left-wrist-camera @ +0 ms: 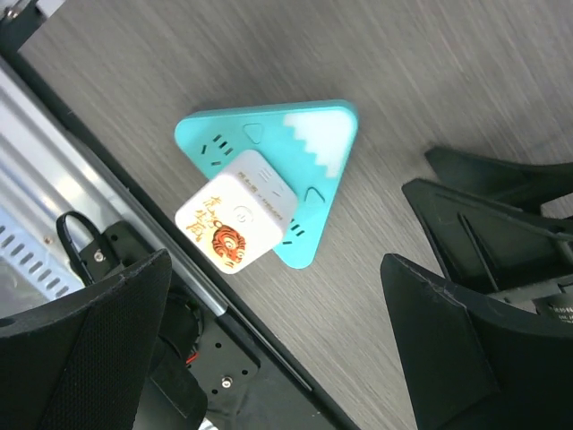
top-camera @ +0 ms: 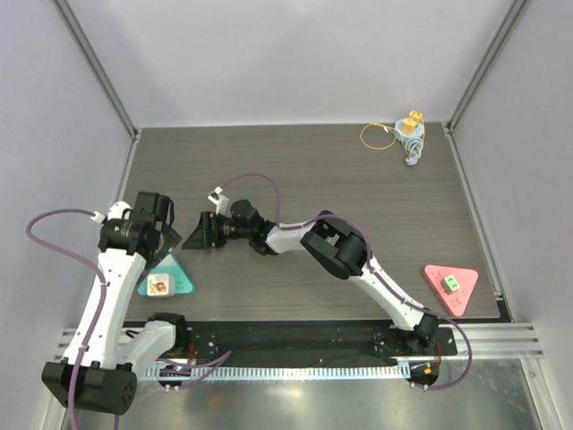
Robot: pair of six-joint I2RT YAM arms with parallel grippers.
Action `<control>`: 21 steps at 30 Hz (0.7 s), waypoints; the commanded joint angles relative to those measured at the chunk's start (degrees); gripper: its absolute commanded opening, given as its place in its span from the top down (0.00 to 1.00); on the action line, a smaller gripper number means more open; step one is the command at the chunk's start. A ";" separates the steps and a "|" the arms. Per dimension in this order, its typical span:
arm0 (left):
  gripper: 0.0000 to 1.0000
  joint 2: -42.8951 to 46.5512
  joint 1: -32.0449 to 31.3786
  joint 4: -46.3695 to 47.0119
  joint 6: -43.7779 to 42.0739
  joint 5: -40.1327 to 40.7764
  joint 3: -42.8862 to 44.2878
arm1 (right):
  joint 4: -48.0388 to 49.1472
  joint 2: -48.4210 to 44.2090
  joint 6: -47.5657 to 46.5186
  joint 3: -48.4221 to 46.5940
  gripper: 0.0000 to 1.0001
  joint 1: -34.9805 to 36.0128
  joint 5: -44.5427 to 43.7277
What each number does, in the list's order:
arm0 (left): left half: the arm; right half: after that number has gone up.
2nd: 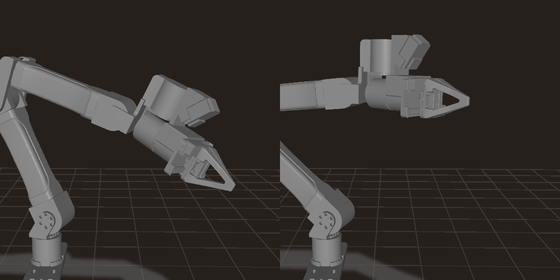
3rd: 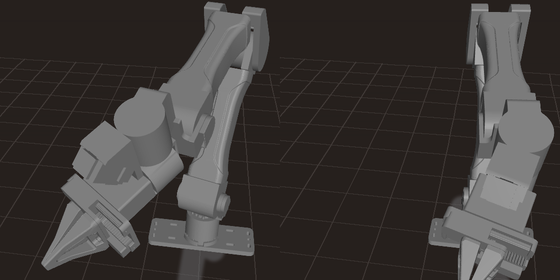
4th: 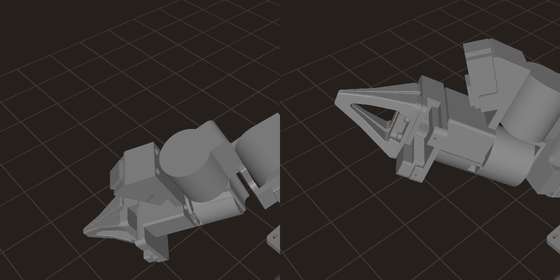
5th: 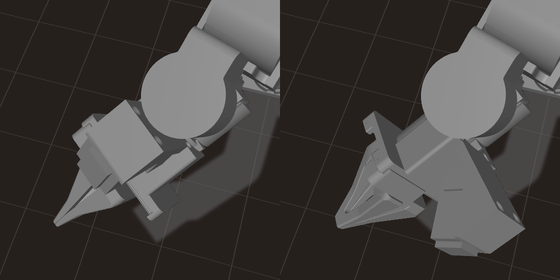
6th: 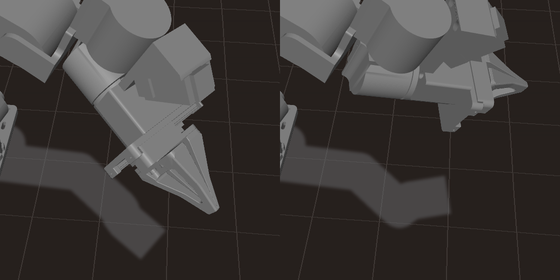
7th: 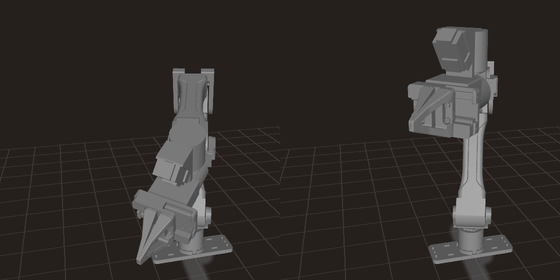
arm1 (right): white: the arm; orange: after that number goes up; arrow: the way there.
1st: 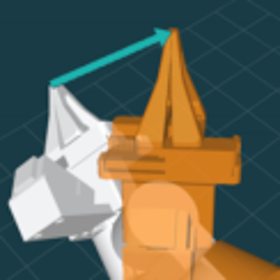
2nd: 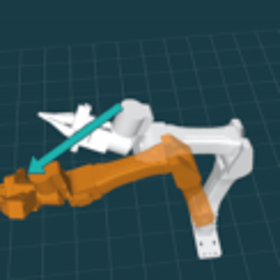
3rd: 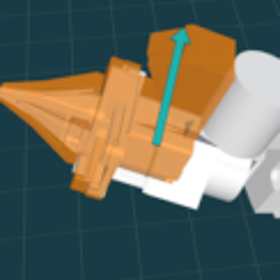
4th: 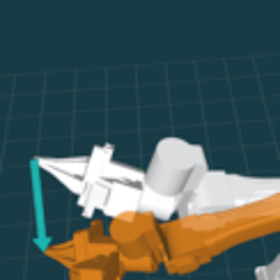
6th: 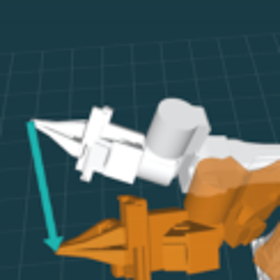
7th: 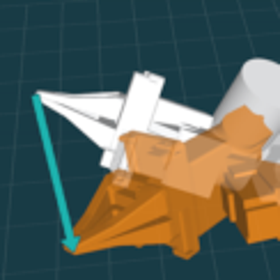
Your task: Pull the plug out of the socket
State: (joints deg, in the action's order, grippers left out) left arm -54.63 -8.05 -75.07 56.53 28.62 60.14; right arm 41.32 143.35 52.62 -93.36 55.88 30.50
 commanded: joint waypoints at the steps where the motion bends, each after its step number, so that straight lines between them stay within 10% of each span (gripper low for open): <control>1: 0.00 -1.18 2.60 -4.81 1.99 -0.32 -0.11 | -1.23 3.68 -0.85 -8.13 0.18 1.78 2.37; 21: 0.02 3.65 4.54 -9.92 8.68 3.99 -1.34 | -13.64 15.13 1.96 -25.31 0.62 6.61 1.93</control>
State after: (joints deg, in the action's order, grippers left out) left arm -51.35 -3.92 -76.77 64.10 30.22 59.53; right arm 27.88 158.63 53.91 -120.92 62.46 31.83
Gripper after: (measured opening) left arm 0.980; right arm 0.471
